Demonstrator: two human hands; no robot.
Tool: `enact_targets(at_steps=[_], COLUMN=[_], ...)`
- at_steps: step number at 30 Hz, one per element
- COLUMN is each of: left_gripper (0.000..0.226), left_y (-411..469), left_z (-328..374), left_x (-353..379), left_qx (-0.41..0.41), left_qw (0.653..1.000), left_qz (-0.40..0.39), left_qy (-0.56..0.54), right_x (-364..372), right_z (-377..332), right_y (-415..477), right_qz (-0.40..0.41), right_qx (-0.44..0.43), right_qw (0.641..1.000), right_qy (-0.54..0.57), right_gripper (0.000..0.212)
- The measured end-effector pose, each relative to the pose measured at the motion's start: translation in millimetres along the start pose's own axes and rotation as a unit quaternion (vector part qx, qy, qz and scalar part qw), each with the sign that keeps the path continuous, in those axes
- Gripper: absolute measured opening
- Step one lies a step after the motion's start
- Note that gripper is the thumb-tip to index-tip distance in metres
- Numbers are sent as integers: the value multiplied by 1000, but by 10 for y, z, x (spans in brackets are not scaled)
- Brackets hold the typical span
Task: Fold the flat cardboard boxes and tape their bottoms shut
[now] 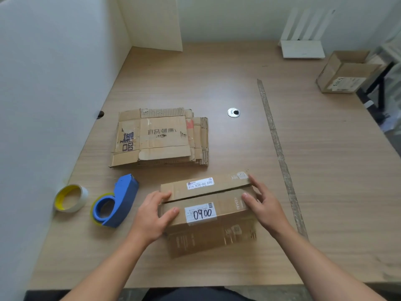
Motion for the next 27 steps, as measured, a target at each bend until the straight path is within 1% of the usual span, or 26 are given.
enact_targets(at_steps=[2, 7, 12, 16, 20, 23, 27], left_gripper=[66, 54, 47, 43, 42, 43, 45], left_y=[28, 63, -12, 6, 13, 23, 40], left_z=[67, 72, -112, -150, -158, -147, -103], left_x=[46, 54, 49, 68, 77, 97, 118], left_qx=[5, 11, 2, -8, -6, -15, -32], left_qw=[1000, 999, 1000, 1000, 1000, 999, 998], left_qz=[-1, 17, 12, 15, 24, 30, 36], left_qy=[-1, -26, 10, 13, 13, 17, 33], right_x=[-62, -94, 132, 160, 156, 144, 161], right_z=[-17, -93, 71, 97, 107, 59, 7], right_y=[-15, 10, -65, -54, -42, -45, -29], right_qz=[6, 49, 29, 21, -6, -7, 13], right_qx=[7, -42, -64, -31, 23, 24, -1], right_qw=[1000, 998, 996, 999, 999, 1000, 997], right_qy=[17, -15, -60, -5, 28, 5, -83], right_gripper=[64, 51, 47, 52, 66, 61, 52])
Point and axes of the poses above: each hand's wrist, its own y-axis towards the middle knuckle, its own x-axis out of the palm, z = x × y, the point moved 5 cm from there along y, towards the middle knuckle, and after that the axes turned 6 degrees about x, right-handed, at the moved point
